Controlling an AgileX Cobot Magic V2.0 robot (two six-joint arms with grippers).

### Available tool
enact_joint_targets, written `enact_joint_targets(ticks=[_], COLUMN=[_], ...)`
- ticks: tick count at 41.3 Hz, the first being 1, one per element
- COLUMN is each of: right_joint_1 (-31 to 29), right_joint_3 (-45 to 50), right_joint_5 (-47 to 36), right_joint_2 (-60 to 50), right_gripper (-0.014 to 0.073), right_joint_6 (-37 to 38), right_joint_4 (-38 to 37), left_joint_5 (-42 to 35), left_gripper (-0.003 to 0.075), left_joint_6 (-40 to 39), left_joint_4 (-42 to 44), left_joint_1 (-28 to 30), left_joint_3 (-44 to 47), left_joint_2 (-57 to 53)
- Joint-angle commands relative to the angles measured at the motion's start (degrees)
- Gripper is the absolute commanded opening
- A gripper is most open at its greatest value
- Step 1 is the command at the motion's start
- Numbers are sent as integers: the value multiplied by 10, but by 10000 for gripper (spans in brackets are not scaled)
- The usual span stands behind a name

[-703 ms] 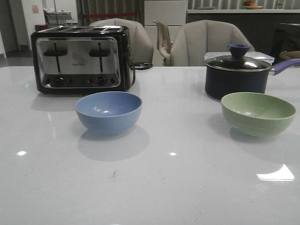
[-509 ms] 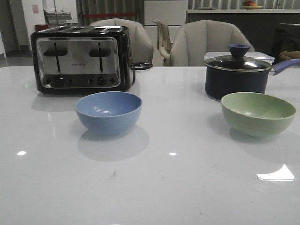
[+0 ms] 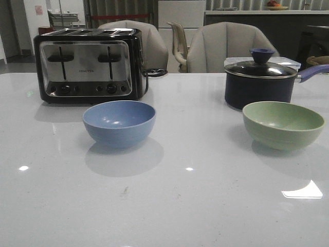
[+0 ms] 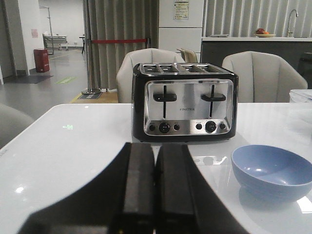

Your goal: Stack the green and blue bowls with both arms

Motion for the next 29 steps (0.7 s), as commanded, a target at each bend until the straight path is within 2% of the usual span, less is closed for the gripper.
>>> enact_joint_targets(ticks=[1, 7, 11, 20, 29], right_joint_1=[0, 0, 0, 0, 0], right_joint_3=[0, -12, -60, -220, -352], right_joint_5=[-54, -66, -47, 41, 142], right_joint_2=[-12, -12, -12, 11, 108], right_gripper=[34, 34, 34, 34, 34], right_joint_6=[-2, -2, -2, -2, -2], right_joint_4=[1, 3, 3, -3, -7], left_joint_5=[-48, -76, -68, 56, 175], left_gripper=[102, 102, 102, 102, 102], left_joint_6=[-5, -5, -5, -5, -5], left_joint_4=[-4, -4, -4, -4, -5], left_joint_1=[0, 0, 0, 0, 0], left_joint_3=[12, 3, -41, -215, -371], left_joint_2=[-12, -12, -11, 10, 98])
